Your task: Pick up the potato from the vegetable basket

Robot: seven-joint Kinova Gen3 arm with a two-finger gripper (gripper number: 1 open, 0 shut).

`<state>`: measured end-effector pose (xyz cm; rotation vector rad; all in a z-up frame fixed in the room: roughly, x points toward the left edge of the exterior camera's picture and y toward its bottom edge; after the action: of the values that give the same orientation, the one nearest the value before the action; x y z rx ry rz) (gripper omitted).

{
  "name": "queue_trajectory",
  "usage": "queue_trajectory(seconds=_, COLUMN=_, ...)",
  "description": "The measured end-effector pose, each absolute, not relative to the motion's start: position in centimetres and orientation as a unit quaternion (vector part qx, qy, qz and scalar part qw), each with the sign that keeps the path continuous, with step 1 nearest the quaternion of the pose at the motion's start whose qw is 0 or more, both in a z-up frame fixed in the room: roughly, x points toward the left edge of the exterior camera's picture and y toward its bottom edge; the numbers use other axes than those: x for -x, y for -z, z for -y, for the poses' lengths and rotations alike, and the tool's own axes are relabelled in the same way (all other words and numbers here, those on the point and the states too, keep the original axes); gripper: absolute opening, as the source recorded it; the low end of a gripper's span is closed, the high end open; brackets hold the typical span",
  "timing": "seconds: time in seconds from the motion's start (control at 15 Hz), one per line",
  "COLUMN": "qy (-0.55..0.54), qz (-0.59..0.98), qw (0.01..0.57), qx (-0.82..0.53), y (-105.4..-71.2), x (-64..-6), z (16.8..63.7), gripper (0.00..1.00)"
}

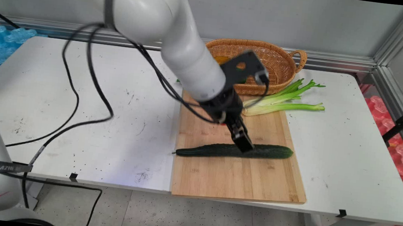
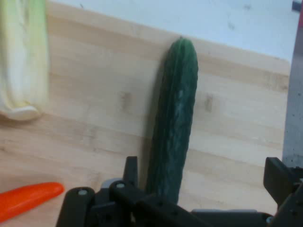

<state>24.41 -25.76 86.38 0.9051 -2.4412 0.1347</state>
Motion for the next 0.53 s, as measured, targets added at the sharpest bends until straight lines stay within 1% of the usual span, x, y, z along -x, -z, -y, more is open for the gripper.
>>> queue_trajectory(seconds=0.27, qy=-0.055, qz=0.904, qw=0.264, qx=-0.331, y=-90.8, x=-27.2, z=26.1, gripper=1.00)
queue_trajectory(seconds=0.53, qy=-0.062, qz=0.906, qw=0.258, qx=-0.331, y=-93.4, x=-29.6, z=26.4, gripper=1.00)
